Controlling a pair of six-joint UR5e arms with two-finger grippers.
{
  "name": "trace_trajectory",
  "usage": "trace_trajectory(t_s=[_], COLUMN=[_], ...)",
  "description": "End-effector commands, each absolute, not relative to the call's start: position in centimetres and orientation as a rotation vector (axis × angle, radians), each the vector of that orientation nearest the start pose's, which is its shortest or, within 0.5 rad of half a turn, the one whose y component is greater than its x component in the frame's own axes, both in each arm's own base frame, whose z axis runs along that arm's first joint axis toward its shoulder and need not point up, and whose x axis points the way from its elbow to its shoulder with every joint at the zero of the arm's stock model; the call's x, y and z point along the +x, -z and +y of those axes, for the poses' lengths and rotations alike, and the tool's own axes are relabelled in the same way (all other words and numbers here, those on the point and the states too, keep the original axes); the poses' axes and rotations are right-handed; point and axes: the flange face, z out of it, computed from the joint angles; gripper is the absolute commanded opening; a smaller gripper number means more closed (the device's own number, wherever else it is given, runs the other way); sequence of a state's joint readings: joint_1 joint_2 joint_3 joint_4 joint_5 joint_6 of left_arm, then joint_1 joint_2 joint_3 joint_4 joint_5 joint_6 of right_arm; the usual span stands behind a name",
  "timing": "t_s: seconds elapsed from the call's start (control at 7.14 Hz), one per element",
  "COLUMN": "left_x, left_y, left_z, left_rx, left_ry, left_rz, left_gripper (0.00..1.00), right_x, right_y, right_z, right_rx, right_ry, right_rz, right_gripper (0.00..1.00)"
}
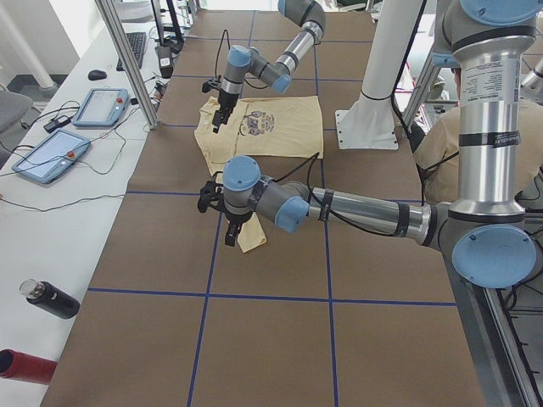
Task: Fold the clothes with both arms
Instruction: 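Lay the cuff near the collar's far shoulder and open the right gripper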
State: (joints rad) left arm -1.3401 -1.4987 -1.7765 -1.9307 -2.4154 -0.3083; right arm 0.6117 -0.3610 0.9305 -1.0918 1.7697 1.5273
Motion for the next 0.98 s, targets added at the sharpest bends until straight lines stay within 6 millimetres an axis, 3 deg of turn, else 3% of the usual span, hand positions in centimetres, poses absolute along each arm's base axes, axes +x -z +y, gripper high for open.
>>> trace_trajectory(t_s=[0.0,0.14,0.28,0.42,0.56,0.84], left_x=[8.0,9.2,11.8,12.9,13.4,15.2], left_y=[-55.8,-56.1,-56.9,-58.2,-59.7,-61.2], left_z=[-47.5,-47.2,-46.9,-47.2,-48.2,-49.0], left_rx=[0.148,0.130,0.102,0.114,0.117,0.075], left_ry=[-0.111,-0.128,-0.171,-0.195,-0.198,-0.193], left_rz=[0.924,0.922,0.925,0.928,0.932,0.928], left_gripper=[0.98,0.97,0.95,0.89,0.86,0.68], right_x=[-58.5,-55.5,-52.3,-50.4,-50.1,-50.0], right_y=[-9.8,-11.3,-14.4,-16.8,-17.5,-18.3], right_z=[-59.0,-59.2,-59.0,-58.3,-58.1,-57.9], right_rx=[0.102,0.078,0.051,0.049,0.054,0.055], right_ry=[-0.407,-0.415,-0.417,-0.403,-0.398,-0.400], right_rz=[-1.058,-1.032,-1.037,-1.038,-1.033,-1.027], right_gripper=[0.99,0.99,0.99,0.99,0.99,0.99])
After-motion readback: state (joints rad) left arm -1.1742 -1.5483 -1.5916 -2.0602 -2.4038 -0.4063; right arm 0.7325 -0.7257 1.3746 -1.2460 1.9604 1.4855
